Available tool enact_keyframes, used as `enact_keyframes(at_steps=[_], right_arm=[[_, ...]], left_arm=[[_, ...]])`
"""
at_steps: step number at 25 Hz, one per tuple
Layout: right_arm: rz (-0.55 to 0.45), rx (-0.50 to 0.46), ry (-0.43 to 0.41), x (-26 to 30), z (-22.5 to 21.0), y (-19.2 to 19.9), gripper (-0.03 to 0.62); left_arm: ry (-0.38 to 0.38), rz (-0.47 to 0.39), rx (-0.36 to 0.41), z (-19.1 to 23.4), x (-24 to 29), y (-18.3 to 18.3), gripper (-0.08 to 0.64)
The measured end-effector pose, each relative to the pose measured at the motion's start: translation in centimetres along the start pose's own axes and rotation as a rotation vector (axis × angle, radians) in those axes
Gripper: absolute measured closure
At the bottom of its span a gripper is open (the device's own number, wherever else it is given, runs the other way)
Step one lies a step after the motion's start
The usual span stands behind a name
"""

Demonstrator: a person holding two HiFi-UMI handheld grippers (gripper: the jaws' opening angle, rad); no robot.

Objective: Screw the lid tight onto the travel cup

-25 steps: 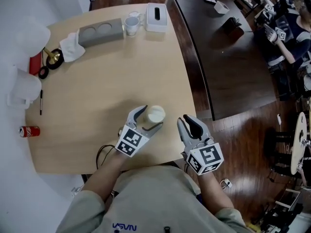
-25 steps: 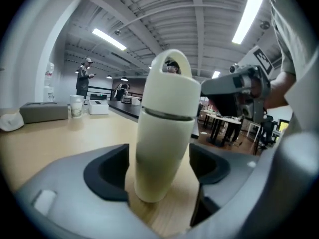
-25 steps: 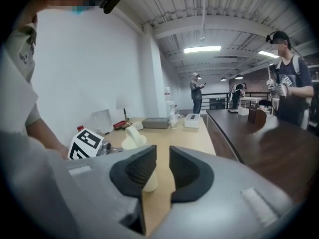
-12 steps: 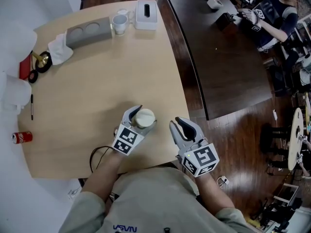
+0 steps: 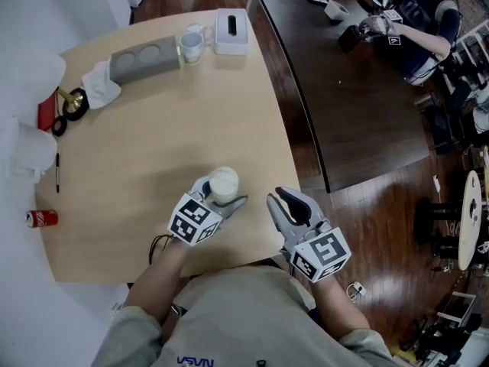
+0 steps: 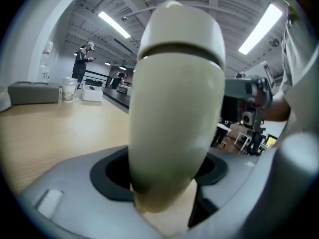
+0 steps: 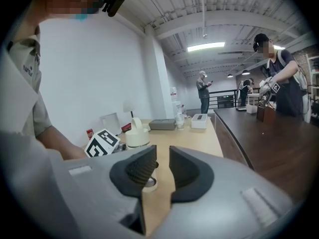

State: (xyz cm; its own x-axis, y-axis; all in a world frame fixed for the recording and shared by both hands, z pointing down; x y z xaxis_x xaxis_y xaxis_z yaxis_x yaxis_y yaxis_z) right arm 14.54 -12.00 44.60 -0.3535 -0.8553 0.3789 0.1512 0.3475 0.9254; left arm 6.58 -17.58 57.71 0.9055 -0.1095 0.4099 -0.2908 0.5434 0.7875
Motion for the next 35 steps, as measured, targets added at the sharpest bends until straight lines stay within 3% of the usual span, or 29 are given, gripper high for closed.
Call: enact_keyframes(at_steps=[6,11,14,20,23,25,29,35], right_arm=[[-0.1,0.029,-0.085,-0.4,1.8,-3.2,0.523],[-0.21,0.086,-0.249,-1.0,4.3,-6.6,0.518],[-0.26,0.054,-0.428,-1.3,6.5,-8.7,0.462],[-0.32,-0.029,-0.891,-3.4,10.2,-13.3,0.335],[-0.313,-0.071,-1.113,-4.9,12.9,-14.7,0.274],[-0.299,-0.112,-1.216,-5.5,14.6,-15.0,0.259],[-0.27,-0.157,-1.329,-5.9,16.7,-14.9,0.256],[-0.274,-0.133,-1.41,-6.3,18.0,-14.9,0.256]], left_arm=[[0.082,0.13,-0.03,-2.0,-4.3,-1.2,0.229],[0.074,0.237,-0.022,-3.8,-7.8,-0.8,0.228],[0.149,0.232,-0.01,-6.0,-9.8,-0.5,0.229],[0.489,0.24,0.121,-13.3,-14.0,-1.1,0.227],[0.604,0.258,0.151,-15.8,-15.6,-1.5,0.227],[0.653,0.272,0.164,-17.0,-16.4,-1.7,0.227],[0.705,0.318,0.191,-18.4,-17.2,-1.6,0.227],[0.721,0.374,0.204,-19.3,-17.6,-0.8,0.227]])
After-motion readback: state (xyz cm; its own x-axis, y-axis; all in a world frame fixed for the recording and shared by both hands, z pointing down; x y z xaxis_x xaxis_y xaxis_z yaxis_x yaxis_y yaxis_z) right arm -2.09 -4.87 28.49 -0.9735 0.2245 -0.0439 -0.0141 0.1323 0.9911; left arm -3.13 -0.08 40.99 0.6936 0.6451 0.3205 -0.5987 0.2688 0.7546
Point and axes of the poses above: the fingertips, and each gripper's own axes: x forward along the fingers, z to its left, y out of its underside, the point moved 3 cm from there along -x, backward along the fingers, and after that the axes turned 9 degrees about -x, right-handed, at the moved point
